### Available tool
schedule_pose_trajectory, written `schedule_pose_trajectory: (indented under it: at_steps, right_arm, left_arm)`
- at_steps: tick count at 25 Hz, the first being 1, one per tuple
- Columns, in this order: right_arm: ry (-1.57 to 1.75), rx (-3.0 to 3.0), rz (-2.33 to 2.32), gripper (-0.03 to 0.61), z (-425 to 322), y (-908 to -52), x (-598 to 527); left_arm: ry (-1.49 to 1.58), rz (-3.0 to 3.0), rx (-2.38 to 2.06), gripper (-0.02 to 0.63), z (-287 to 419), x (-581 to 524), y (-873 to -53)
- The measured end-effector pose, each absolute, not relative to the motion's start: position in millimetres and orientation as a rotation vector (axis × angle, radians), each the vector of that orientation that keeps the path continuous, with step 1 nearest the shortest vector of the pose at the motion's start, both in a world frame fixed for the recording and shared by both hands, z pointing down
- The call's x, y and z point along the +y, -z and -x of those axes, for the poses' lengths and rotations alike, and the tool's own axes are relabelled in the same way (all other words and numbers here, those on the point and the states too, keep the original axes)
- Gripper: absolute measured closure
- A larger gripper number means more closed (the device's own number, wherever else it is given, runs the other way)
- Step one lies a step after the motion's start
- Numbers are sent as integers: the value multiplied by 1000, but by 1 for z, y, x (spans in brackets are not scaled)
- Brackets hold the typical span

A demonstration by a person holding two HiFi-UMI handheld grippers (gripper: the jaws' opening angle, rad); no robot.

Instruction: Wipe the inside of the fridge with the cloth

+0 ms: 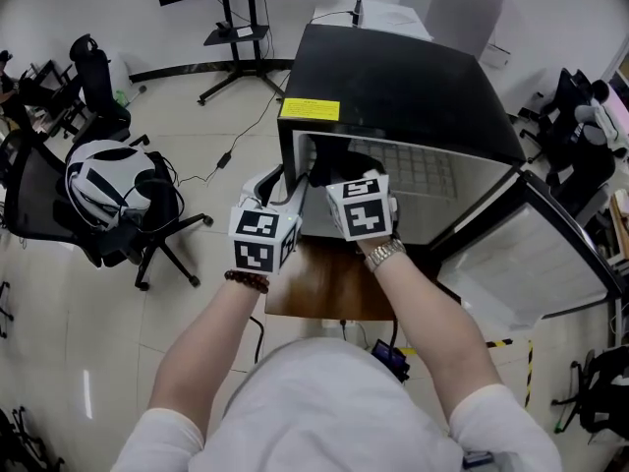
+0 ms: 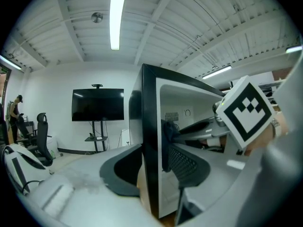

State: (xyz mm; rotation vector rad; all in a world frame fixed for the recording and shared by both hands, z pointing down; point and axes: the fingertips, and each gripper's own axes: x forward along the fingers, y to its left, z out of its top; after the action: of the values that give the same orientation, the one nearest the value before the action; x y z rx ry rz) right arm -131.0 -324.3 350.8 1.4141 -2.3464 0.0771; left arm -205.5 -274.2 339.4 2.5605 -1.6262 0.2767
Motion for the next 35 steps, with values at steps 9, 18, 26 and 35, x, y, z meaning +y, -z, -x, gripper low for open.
schedule_pose_trajectory:
  at_steps: [9, 18, 26, 35]
  right_arm:
    - [-135, -2257, -1329, 511, 156, -399, -323]
    - [-152, -2202, -1364, 511, 129, -407, -330]
    - [-164, -2167, -1430, 512, 90, -407, -329]
    - [-168, -2115, -1510, 512, 41, -403, -329]
  left_arm:
    - [-279, -2581, -1607, 446, 207, -274, -339]
    - [-269, -2586, -1609, 446, 207, -274, -339]
    - [-248, -2575, -1624, 446, 207, -274, -339]
    - [-240, -2563, -1641, 446, 208, -274, -339]
